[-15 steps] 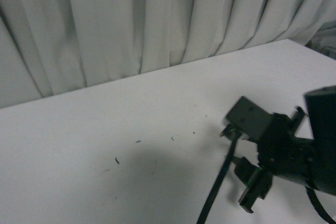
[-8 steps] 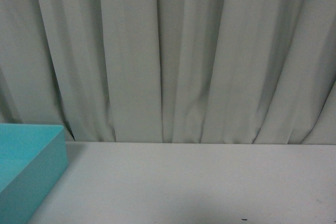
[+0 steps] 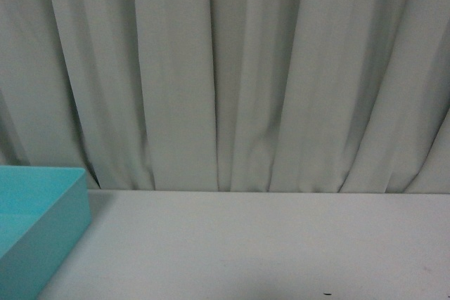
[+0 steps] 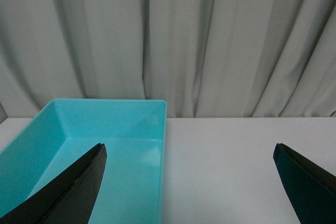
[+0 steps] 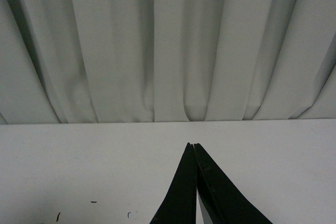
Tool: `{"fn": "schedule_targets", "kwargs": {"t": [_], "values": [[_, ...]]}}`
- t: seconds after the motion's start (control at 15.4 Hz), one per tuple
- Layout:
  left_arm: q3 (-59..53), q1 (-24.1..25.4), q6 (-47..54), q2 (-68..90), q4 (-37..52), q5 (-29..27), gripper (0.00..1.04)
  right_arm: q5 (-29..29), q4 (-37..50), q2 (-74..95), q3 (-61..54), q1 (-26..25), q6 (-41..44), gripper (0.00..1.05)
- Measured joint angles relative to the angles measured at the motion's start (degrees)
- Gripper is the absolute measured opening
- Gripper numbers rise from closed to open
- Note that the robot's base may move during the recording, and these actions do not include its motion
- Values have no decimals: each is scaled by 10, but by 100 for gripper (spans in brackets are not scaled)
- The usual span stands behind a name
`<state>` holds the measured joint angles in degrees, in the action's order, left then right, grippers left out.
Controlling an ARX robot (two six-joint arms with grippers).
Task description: Wind up and store yellow beetle toy
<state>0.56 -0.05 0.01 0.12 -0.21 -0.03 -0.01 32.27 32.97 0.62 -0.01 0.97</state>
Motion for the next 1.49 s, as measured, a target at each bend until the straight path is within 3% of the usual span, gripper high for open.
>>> {"fn": "schedule_targets", "kwargs": {"t": [0.39, 1.1, 1.17, 1.49], "values": [[0, 0, 0, 0, 0, 0, 98, 0, -124, -131, 0, 0, 0, 2], [0, 0, 0, 0, 0, 0, 98, 0, -237, -239, 0, 0, -1, 2], [0, 0, 0, 0, 0, 0, 98, -2, -311, -287, 0, 0, -1, 2], [0, 0, 0, 0, 0, 0, 98, 0, -325, -328, 0, 0, -1, 2]]}}
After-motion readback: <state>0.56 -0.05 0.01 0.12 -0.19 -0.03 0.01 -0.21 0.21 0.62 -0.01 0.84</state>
